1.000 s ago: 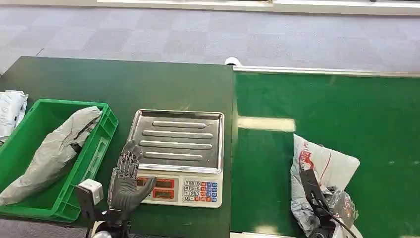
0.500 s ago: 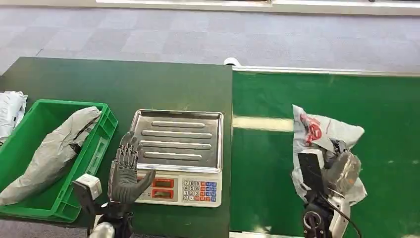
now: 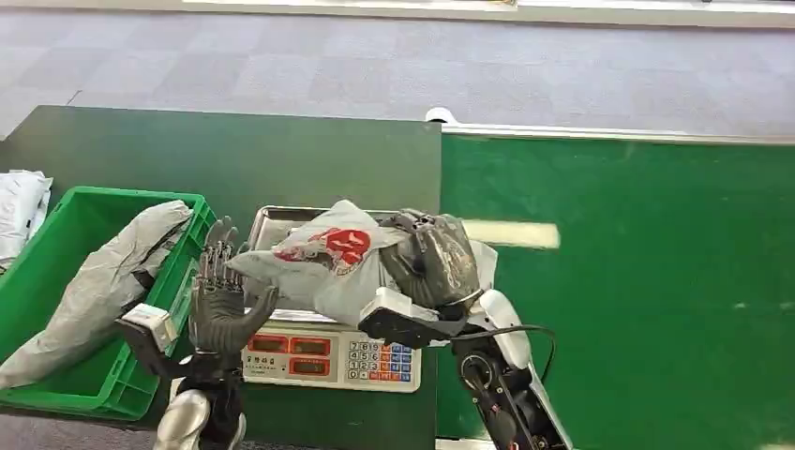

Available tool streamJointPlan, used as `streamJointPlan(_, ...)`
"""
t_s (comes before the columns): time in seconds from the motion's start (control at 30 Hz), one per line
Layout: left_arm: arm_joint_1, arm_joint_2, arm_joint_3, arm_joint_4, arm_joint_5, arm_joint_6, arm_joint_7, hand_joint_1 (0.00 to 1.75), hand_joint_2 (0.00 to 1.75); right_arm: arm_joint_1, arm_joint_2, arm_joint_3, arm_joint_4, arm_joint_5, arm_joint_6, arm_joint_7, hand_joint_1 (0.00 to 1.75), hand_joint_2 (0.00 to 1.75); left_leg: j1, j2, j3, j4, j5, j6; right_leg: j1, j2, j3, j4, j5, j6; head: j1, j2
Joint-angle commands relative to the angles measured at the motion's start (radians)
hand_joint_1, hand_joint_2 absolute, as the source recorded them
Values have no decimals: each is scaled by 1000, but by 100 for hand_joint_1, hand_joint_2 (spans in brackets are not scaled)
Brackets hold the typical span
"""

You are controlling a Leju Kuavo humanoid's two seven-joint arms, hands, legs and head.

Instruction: Moved the parcel from conveyor to table for the left to box.

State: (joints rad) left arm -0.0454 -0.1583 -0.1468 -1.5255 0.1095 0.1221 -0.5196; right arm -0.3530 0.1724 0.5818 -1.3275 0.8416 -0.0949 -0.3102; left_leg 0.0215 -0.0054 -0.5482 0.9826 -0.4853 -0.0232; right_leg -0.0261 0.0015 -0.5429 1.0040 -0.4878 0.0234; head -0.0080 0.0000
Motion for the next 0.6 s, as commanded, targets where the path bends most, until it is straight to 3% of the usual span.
streamJointPlan(0.03, -37, 19, 147, -26, 4, 35, -1, 0, 175, -130, 47, 199, 189, -12, 80, -38, 175, 175, 0, 4, 0, 0, 0, 0, 0, 3, -1, 1, 1, -2, 0, 0)
streamJointPlan(0.27, -29, 6, 150, -30, -3, 41, -2, 0, 175, -133, 39, 200, 189, -18, 81, -37, 175, 175, 0, 3, 0, 0, 1, 2, 1, 2, -2, 0, 1, -2, 0, 0)
streamJointPlan(0.37, 6, -2, 200, -82, -11, 56, -3, 0, 175, -151, 55, 206, 263, -7, 90, 27, 175, 175, 0, 4, 0, -1, 1, 2, 1, 3, -2, -1, 2, -2, 0, 0)
streamJointPlan(0.6, 72, -31, 300, -186, -34, 60, 10, 0, 175, -187, 72, 125, 406, 37, -12, 163, 175, 175, 1, 4, 0, 0, 0, 1, 1, 3, -2, 0, 1, -2, 0, 0)
